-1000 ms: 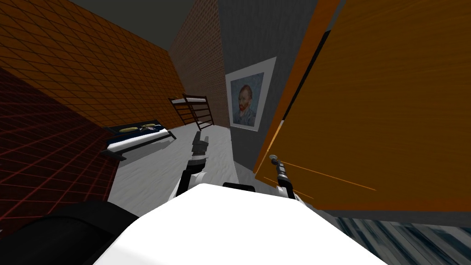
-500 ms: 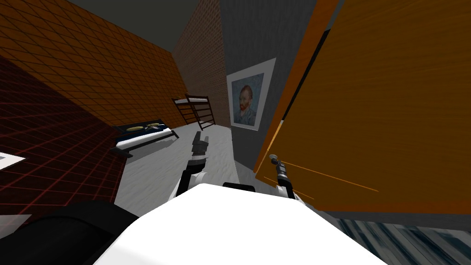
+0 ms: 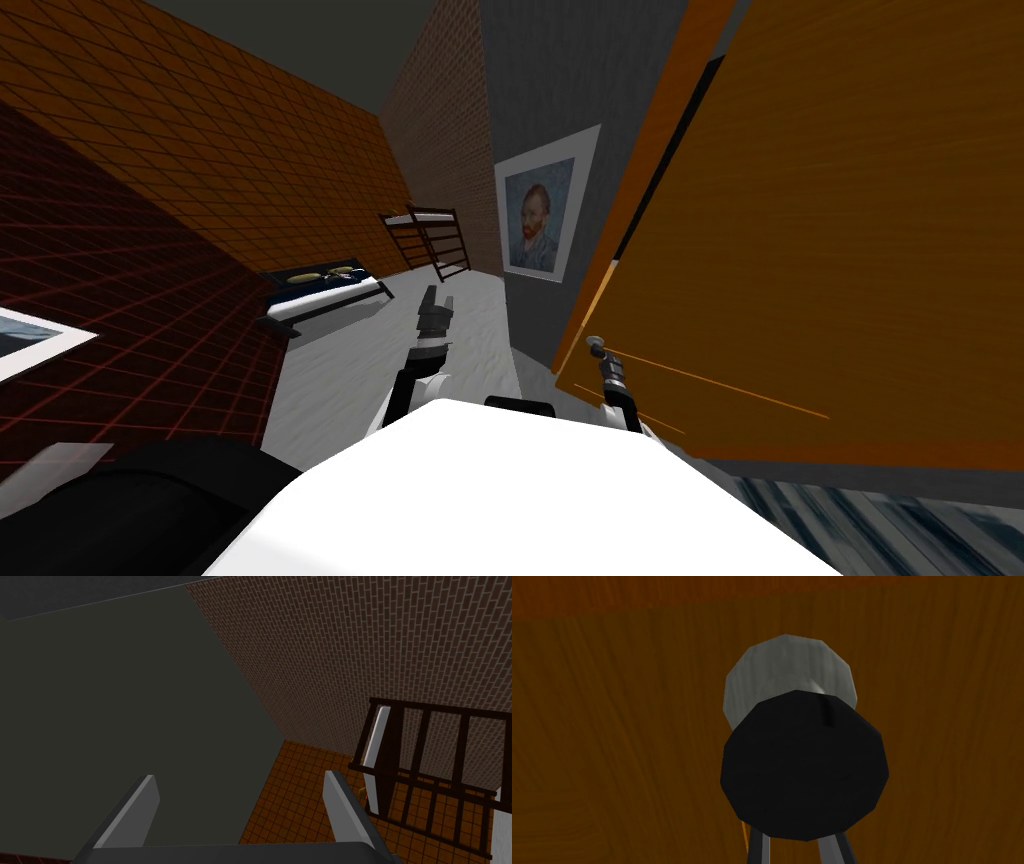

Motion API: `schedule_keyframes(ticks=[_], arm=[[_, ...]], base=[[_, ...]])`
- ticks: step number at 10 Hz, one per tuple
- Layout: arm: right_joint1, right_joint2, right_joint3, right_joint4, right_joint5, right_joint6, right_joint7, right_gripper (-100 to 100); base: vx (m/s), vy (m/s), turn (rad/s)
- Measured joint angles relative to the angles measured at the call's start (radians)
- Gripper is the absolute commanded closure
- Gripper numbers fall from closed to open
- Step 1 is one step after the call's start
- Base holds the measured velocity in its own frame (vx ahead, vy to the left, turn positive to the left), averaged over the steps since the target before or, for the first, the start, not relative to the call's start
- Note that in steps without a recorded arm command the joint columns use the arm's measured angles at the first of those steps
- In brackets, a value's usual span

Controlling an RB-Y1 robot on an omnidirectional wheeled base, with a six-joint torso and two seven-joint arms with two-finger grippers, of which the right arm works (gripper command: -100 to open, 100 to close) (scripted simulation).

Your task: Pull the door open

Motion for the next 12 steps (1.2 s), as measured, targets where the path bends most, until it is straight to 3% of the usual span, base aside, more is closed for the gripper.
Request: schedule_keyframes(ticks=[1,2,4,5,7,8,10,11,12], arm=[[-0.001,0.002,0.003,-0.008,-0.012,0.011,-0.025,100],[-0.019,-0.003,0.007,0.027,-0.018,-0.004,-0.05,100],[0.003,-0.004,0.018,-0.01,-0.037,0.013,-0.11,100],[-0.02,-0.008,0.02,0.033,-0.043,-0.004,-0.136,100],[-0.031,-0.004,0.025,0.062,-0.056,-0.019,-0.18,100],[-0.019,0.0,0.027,0.046,-0.057,-0.014,-0.186,-100],[-0.015,0.0,0.026,0.048,-0.074,-0.009,-0.227,-100],[-0.027,-0.005,0.026,0.066,-0.083,-0.023,-0.255,-100],[-0.038,0.002,0.033,0.075,-0.091,-0.03,-0.282,-100]], base=[[-0.038,-0.023,0.034],[-0.039,-0.008,0.056],[-0.048,-0.004,0.04],[-0.036,-0.015,0.043],[-0.023,-0.008,0.026],[-0.036,-0.019,0.007],[-0.057,-0.018,0.012],[-0.081,0.013,0.098],[-0.065,0.034,0.058]])
